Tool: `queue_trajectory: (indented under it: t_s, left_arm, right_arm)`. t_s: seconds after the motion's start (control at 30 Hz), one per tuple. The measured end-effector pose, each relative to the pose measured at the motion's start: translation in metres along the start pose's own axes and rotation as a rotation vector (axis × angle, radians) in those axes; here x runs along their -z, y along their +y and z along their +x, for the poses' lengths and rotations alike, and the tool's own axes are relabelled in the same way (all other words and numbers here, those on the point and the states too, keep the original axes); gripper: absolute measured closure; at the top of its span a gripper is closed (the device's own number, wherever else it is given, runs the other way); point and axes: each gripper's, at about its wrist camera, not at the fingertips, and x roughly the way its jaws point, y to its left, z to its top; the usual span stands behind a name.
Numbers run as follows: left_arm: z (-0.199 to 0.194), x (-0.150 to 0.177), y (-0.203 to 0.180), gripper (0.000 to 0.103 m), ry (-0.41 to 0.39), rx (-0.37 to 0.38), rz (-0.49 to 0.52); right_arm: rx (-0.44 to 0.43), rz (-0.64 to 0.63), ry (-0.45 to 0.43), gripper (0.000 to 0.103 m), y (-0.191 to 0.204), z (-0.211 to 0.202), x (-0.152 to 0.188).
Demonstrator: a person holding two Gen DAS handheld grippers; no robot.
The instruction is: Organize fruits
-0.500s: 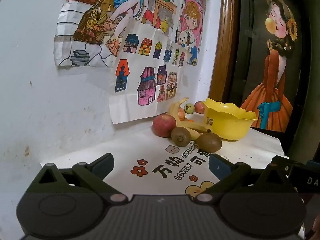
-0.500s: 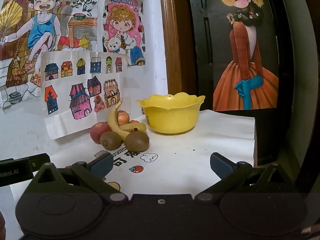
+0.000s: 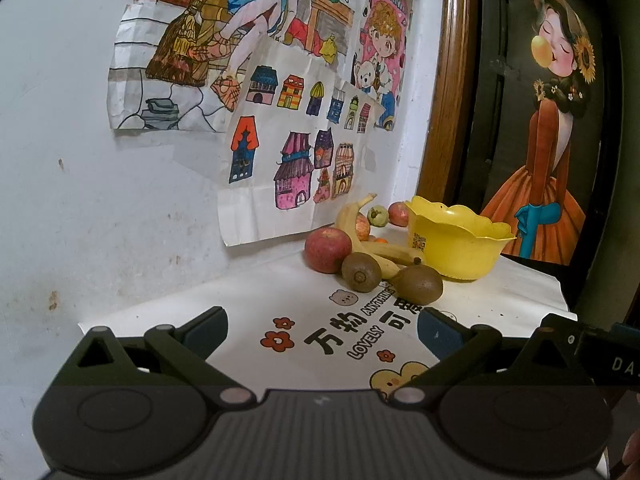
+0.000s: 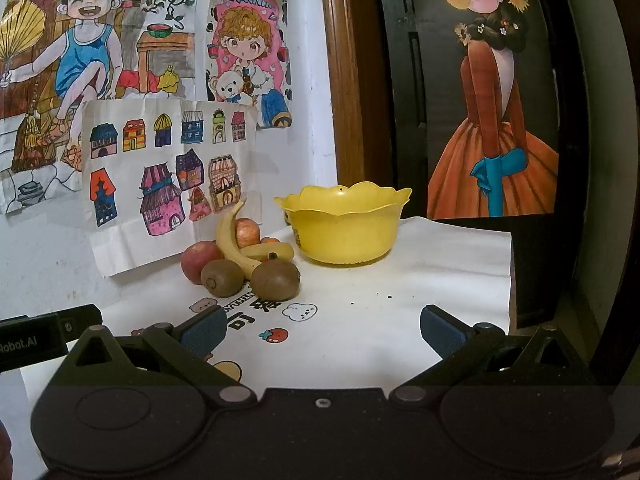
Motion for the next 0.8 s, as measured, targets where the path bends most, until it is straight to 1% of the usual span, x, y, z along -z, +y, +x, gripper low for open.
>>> queue_trajectory:
  t_s: [0.8]
  left_arm:
    - [0.0039, 0.0043, -0.0004, 0.0, 0.007, 0.001, -0.003]
  right_arm:
    - [0.0, 0.001, 0.006, 0.001, 0.0, 0.0028, -0.0006]
